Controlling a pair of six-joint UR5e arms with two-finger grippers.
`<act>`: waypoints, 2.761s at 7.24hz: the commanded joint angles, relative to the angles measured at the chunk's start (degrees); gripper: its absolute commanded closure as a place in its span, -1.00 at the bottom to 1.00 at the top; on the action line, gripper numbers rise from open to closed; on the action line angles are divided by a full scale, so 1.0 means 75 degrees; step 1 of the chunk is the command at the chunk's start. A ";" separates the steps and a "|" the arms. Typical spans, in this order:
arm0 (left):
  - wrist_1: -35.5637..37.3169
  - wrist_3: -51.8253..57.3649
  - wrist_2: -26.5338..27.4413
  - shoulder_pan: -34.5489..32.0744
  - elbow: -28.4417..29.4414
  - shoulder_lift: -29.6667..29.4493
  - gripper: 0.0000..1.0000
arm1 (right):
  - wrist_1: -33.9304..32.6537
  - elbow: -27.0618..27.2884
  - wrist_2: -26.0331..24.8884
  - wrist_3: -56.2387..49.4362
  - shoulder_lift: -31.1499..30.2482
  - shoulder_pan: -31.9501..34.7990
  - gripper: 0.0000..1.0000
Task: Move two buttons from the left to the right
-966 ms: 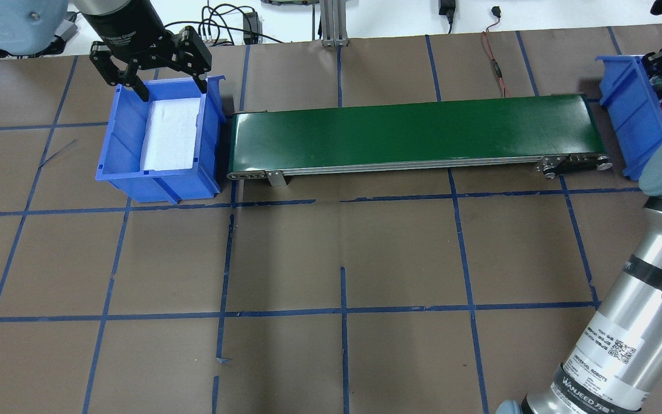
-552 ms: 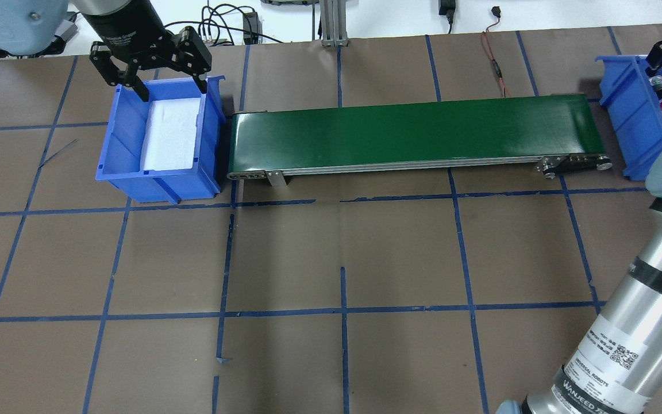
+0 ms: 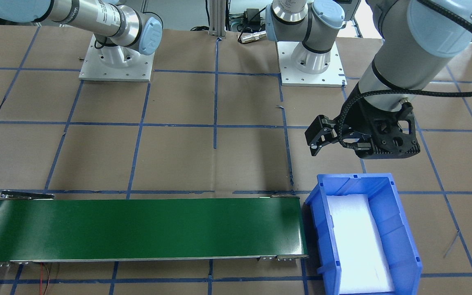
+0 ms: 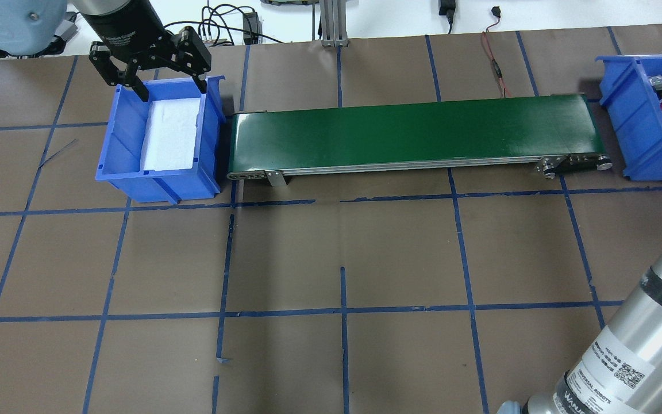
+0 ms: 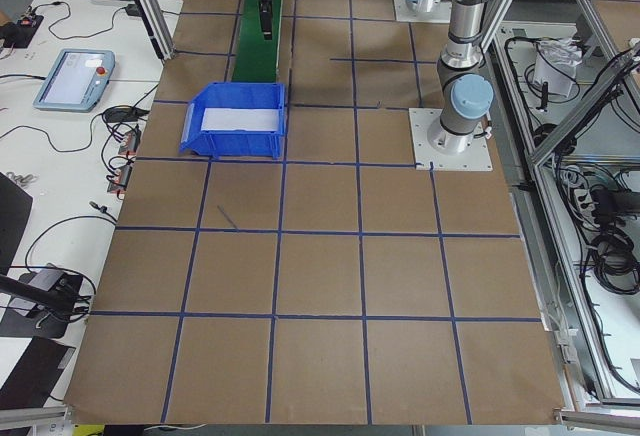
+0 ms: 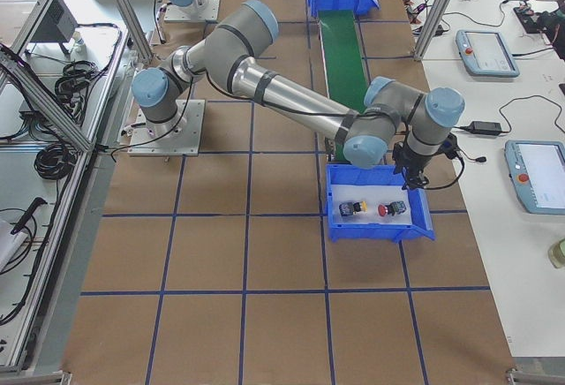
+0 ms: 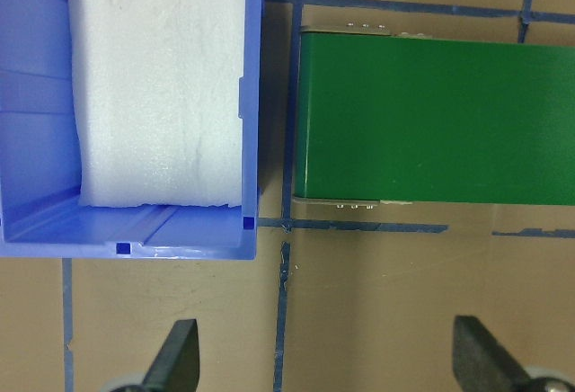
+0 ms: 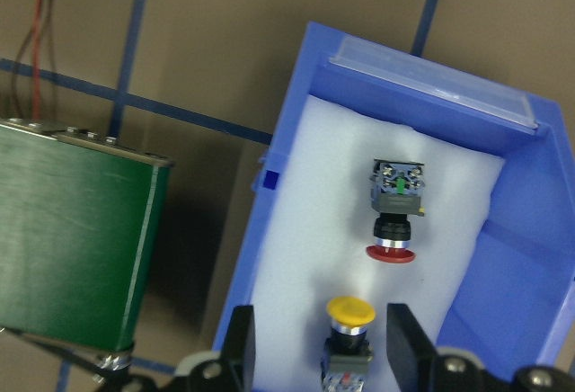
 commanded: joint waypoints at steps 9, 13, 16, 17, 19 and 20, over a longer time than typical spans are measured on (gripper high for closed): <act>0.0000 0.0023 0.0012 0.0016 0.0000 0.0000 -1.00 | 0.0719 0.2921 0.0304 0.4951 -0.3474 0.3386 -0.91; -0.0012 0.0023 0.0012 0.0016 0.0000 0.0000 -1.00 | -0.1362 0.6565 -0.0044 0.4953 -0.5717 0.3374 -0.99; 0.0000 0.0023 0.0012 0.0016 0.0000 0.0000 -1.00 | -0.0732 0.6556 -0.0540 0.4953 -0.5954 0.3456 -0.99; 0.0000 0.0023 0.0012 0.0016 0.0000 0.0000 -1.00 | -0.0579 0.6567 -0.0575 0.4953 -0.5989 0.3456 -0.99; -0.0012 0.0023 0.0012 0.0016 0.0000 0.0000 -1.00 | -0.0577 0.6544 -0.0610 0.4942 -0.5966 0.3456 -1.00; 0.0000 0.0023 0.0012 0.0016 0.0000 0.0000 -1.00 | -0.0601 0.6509 -0.0610 0.4942 -0.5908 0.3468 -1.00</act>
